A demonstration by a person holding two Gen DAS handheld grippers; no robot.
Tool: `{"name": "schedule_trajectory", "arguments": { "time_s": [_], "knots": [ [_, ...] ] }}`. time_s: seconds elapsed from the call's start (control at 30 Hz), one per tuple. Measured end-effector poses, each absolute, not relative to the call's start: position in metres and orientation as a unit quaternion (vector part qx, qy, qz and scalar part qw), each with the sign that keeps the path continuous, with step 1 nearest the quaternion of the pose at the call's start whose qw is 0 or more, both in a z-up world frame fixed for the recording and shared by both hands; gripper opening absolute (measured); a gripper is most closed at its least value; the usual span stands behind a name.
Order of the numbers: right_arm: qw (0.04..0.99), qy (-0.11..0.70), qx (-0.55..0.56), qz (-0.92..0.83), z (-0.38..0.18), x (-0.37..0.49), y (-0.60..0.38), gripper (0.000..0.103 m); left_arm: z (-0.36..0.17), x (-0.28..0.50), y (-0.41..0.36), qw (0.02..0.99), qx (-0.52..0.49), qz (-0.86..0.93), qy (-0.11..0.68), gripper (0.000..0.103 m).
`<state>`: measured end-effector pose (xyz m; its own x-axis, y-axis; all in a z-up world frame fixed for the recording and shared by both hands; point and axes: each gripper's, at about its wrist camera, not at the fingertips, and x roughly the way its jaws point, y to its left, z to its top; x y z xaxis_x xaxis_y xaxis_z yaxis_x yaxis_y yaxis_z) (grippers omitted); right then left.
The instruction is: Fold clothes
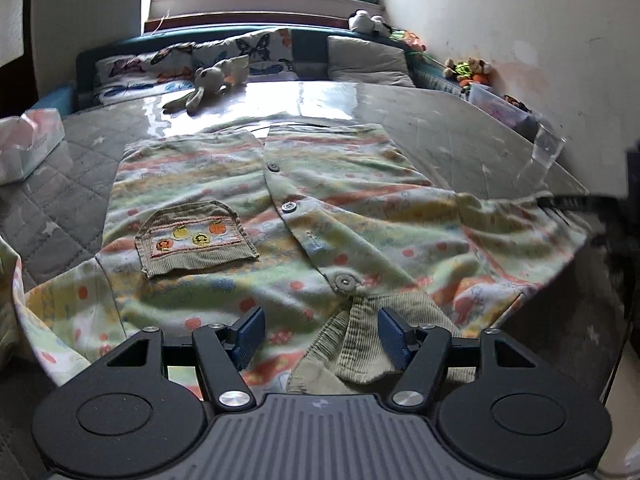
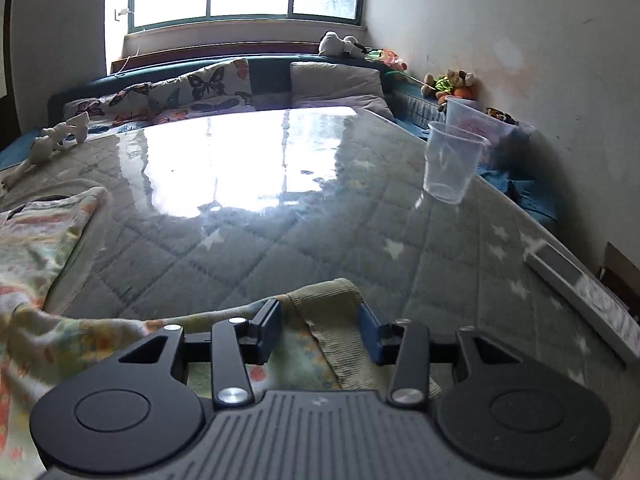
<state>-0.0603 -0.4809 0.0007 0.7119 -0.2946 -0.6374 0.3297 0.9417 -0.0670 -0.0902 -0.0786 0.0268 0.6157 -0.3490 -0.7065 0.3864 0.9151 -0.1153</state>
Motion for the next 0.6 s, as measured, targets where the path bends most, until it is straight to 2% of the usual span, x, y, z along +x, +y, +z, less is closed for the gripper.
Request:
{"name": "schedule_trajectory", "arguments": {
  "time_s": [0.3,0.6],
  "knots": [
    [0.926,0.341,0.026,-0.162,0.004,-0.042,-0.49,0.043,0.027,-0.109,-0.074,0.891,0.058,-0.238,0.382,0.066],
    [0.94,0.335,0.012,-0.062,0.027,-0.065,-0.443,0.043,0.041,-0.084,-0.028,0.918,-0.013,-0.166,0.36,0.066]
  ]
}}
